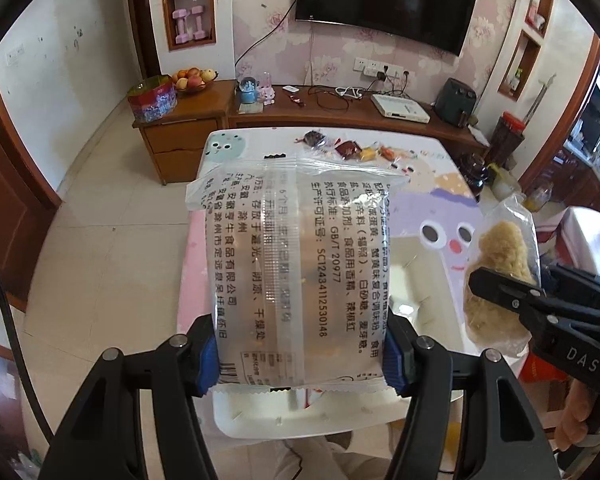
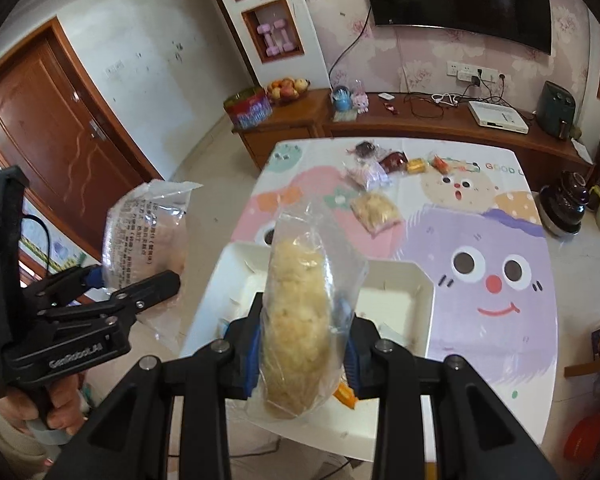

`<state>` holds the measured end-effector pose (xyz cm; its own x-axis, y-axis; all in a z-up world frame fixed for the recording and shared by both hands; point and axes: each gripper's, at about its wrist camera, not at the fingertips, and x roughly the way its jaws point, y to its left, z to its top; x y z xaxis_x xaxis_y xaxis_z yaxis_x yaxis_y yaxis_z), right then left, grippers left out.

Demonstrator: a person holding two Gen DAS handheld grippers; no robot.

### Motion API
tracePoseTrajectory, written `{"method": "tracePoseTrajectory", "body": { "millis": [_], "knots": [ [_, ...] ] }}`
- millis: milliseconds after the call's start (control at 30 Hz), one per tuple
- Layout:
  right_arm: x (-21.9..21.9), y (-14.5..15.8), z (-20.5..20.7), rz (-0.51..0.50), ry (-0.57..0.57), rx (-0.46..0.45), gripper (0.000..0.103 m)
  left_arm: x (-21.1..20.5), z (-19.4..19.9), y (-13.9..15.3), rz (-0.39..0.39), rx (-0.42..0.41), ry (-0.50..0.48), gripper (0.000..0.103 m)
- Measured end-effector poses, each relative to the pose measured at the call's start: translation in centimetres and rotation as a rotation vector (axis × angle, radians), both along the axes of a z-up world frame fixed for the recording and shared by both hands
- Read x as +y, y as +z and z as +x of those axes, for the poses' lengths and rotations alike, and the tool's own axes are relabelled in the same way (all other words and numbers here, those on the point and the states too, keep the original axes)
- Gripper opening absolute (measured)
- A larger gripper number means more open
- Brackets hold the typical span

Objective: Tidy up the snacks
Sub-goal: 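Carry both bags over the white tray and open both tools to drop them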

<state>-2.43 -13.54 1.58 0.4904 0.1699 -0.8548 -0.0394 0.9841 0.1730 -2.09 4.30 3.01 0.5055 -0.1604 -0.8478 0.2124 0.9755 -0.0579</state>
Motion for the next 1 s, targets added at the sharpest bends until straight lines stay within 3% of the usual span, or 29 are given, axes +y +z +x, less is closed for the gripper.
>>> {"method": "tracePoseTrajectory", "body": {
  "millis": [433, 633, 733, 867, 1000],
  "knots": [
    [0.8, -1.7, -1.4, -0.065, -0.005, 0.052, 0.034, -1.0, -1.4, -2.5, 0.048, 0.039, -0.01, 0.064],
    [0.7, -2.2, -1.4, -0.087, -0.022, 0.081, 0.037, -1.6, -1.4, -2.7, 0.074, 0.041, -0.016, 0.075],
    [0.6, -2.3, -1.4, -0.088, -0.032, 0.088, 0.047, -1.8, -1.6, -2.3, 0.092, 0.01, -0.013, 0.092],
    [0.4, -1.8, -1.6, -0.102, -0.048, 0.065, 0.055, -2.0, -1.6, -1.8, 0.082, -0.003, -0.016, 0.092],
    [0.2, -1.4, -1.9, -0.092, -0.053, 0.058, 0.057, -2.3, -1.6, -1.7, 0.085, -0.005, -0.018, 0.092]
  ]
}}
